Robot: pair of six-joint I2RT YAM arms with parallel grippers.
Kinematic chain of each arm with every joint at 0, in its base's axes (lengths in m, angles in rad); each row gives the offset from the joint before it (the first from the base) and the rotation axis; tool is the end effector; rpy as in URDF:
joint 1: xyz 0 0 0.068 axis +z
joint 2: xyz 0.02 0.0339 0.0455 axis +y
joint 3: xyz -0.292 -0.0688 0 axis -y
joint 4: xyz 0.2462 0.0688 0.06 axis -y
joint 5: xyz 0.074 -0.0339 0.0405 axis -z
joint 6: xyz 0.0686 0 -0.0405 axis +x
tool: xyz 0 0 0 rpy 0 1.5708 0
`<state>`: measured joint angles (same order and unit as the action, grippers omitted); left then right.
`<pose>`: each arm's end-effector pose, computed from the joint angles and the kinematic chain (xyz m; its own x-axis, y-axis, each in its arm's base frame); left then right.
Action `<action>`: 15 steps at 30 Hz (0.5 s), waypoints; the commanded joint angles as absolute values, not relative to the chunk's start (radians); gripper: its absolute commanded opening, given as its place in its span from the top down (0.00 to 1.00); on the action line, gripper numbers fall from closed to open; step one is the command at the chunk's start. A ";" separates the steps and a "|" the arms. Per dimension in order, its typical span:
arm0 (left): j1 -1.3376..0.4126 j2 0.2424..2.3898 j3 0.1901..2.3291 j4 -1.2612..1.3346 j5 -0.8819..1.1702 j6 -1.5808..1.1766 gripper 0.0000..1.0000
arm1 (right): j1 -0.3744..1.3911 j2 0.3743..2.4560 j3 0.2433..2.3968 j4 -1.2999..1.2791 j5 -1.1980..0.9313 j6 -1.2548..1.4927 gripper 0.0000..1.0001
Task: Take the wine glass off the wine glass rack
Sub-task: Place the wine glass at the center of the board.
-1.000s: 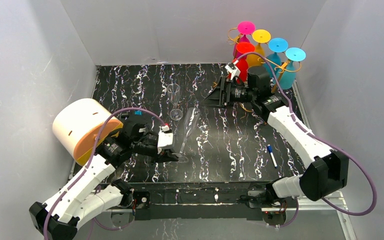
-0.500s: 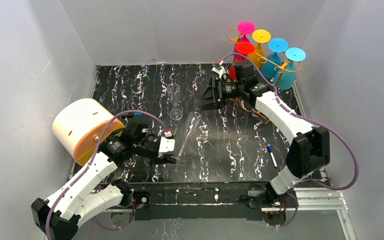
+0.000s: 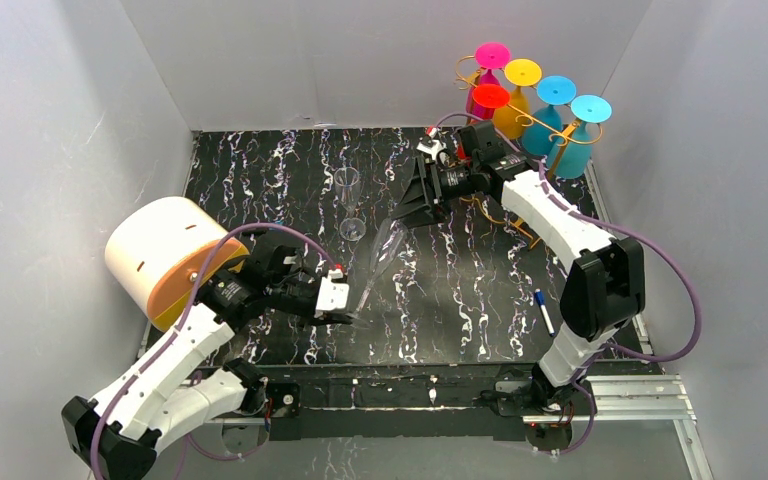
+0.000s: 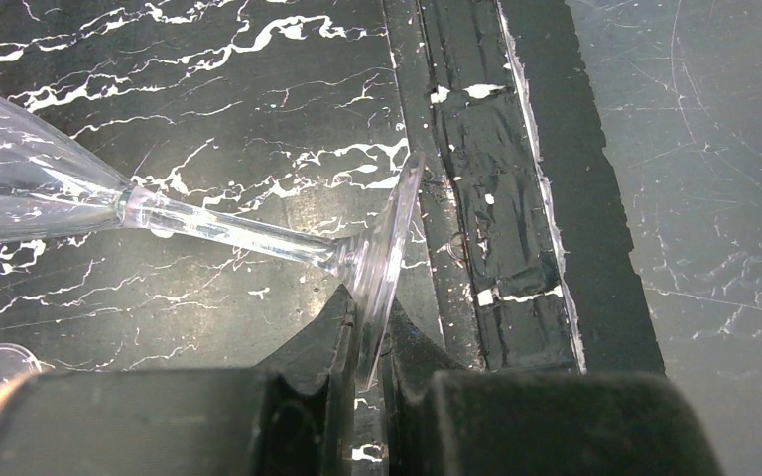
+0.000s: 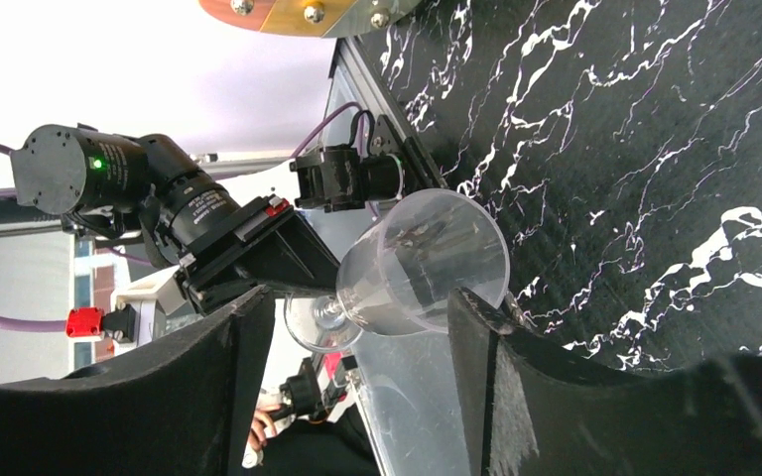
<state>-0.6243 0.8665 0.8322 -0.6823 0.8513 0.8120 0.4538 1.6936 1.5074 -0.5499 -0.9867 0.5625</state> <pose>0.1069 -0.1406 0.3092 0.2468 0.4116 -0.8773 0.9684 -0.1388 0.2073 0.3270 0.2231 0.3416 -0.9357 -0.1292 -0.3282 -0.3527 0.3470 0.8690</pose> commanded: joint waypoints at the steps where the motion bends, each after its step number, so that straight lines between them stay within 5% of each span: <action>1: -0.626 0.842 0.869 -0.677 0.874 0.851 1.00 | 0.457 1.698 1.553 -0.574 -1.088 0.528 0.32; 15: -0.626 0.866 0.872 -0.645 0.842 0.863 1.00 | 0.479 1.703 1.575 -0.629 -1.282 0.462 0.46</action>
<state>-0.6285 0.8577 0.8333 -0.6891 0.8555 0.8555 0.4515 1.7084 1.5307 -0.5694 -1.1461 0.4900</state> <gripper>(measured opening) 0.058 0.569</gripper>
